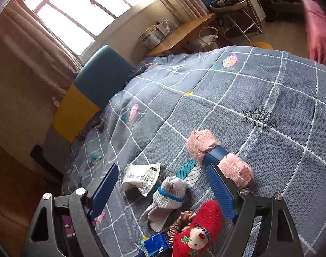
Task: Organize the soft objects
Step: 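Grasp the blue Tempo tissue pack with left while right grasps the brown satin scrunchie, then carry the Tempo tissue pack over the gold tray with the left tool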
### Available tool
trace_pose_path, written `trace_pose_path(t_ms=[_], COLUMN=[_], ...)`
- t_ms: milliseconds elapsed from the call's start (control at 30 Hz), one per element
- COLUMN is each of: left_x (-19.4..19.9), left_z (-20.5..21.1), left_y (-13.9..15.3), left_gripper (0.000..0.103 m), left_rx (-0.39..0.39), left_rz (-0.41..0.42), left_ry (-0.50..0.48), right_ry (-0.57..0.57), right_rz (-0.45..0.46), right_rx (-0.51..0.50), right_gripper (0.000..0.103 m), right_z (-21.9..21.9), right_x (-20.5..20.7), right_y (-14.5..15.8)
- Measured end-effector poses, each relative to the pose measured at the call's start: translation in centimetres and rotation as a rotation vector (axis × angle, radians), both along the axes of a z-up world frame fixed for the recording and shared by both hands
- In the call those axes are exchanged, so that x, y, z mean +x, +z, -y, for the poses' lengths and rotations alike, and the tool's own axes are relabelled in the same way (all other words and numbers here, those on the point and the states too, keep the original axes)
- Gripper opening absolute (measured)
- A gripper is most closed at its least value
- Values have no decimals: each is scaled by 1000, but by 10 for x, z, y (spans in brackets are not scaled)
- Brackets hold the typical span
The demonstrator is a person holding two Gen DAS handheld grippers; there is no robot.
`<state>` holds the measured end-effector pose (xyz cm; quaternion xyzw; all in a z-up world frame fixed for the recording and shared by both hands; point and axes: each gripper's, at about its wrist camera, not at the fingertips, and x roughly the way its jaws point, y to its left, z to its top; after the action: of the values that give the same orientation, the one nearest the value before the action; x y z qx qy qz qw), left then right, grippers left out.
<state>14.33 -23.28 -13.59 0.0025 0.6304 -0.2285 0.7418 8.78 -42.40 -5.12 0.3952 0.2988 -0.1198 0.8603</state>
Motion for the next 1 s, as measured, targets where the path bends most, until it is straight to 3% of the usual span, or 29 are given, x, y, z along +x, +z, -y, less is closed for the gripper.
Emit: trace_pose_path(t_ms=[100, 200, 367, 500, 667, 700, 733, 767, 800, 833, 900, 933, 1000], left_x=[-6, -13, -27, -32, -34, -33, -32, -32, -32, -33, -34, -34, -34], left_z=[-17, -42, -79, -100, -112, -115, -117, -118, -118, -118, -117, -117, -119], left_y=[11, 27, 30, 11, 2, 0, -1, -1, 0, 0, 0, 0, -1], left_gripper=[55, 55, 55, 55, 56, 56, 56, 56, 56, 56, 56, 56, 56], left_rx=[-30, -29, 20, 42, -9, -21, -35, -42, -46, -50, -46, -46, -50], left_rz=[54, 125, 212, 194, 196, 189, 182, 180, 178, 178, 186, 189, 185], left_ry=[-8, -9, -36, -36, -15, -8, -4, -3, -3, -1, -5, -4, 0], right_ry=[67, 176, 353, 470, 517, 517, 523, 540, 551, 558, 566, 555, 538], right_rz=[-61, -197, -419, -504, -578, -568, -534, -493, -459, -427, -380, -373, -377], right_rx=[0, -21, -175, -303, -410, -435, -445, -415, -377, -332, -238, -225, -267], right_gripper=[85, 84, 83, 83, 81, 75, 39, 11, 8, 11, 47, 75, 78], right_z=[-8, -22, -59, -88, -102, -104, -105, -104, -102, -100, -93, -91, -92], right_x=[13, 32, 54, 59, 60, 59, 57, 57, 57, 56, 56, 55, 52], right_y=[-8, -24, -51, -63, -73, -70, -65, -60, -57, -55, -54, -53, -52])
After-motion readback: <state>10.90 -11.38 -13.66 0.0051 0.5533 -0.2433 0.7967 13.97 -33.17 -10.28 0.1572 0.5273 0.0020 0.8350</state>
